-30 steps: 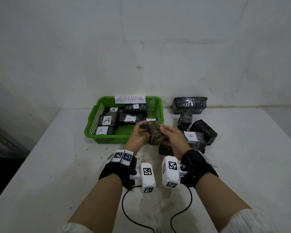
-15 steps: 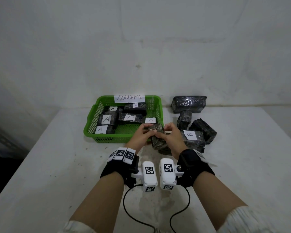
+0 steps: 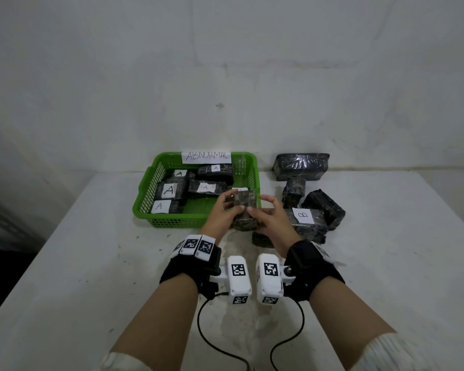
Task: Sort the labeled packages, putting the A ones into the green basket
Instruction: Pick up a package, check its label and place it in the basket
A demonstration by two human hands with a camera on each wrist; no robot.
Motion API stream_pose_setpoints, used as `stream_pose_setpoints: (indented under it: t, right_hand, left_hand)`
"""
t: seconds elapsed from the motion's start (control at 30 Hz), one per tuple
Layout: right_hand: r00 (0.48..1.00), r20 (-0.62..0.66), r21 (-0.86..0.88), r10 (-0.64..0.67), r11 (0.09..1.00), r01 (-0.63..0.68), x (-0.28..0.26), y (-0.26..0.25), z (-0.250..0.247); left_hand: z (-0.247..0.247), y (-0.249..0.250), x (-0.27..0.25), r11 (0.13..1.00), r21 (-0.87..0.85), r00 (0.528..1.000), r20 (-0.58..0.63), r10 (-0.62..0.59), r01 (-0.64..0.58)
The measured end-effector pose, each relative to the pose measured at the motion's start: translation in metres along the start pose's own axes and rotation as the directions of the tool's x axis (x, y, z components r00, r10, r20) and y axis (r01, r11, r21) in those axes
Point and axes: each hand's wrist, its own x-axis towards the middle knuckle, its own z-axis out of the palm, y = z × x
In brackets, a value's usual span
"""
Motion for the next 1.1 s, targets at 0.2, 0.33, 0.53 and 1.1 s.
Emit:
stream_pose_setpoints:
  t: [0.2, 0.33, 0.53, 1.1]
  right_hand:
    - [1.0, -0.018, 0.019, -0.013, 1.0, 0.014, 0.001, -0.002, -0.002]
    - [0.998, -0.039, 0.051, -0.049, 0.997, 0.051, 0.002, -0.004, -0.004]
    - [0.987, -0.045, -0.066, -0.156, 0.986, 0.153, -0.002, -0.008, -0.006]
    - [0.968, -0.165, -0.226, -0.191, 0.962, 0.151, 0.002, -0.001, 0.002]
  left_hand:
    - [-0.005, 0.0, 0.0, 0.998, -0.027, 0.998, 0.037, 0.055, -0.054]
    - [-0.009, -0.004, 0.007, 0.983, 0.147, 0.991, -0.058, 0.119, -0.11]
    - [-0.007, -0.001, 0.0, 0.984, 0.101, 0.989, -0.005, -0.149, 0.148]
    - [0.011, 0.01, -0.004, 0.993, 0.069, 0.986, 0.129, -0.107, 0.099]
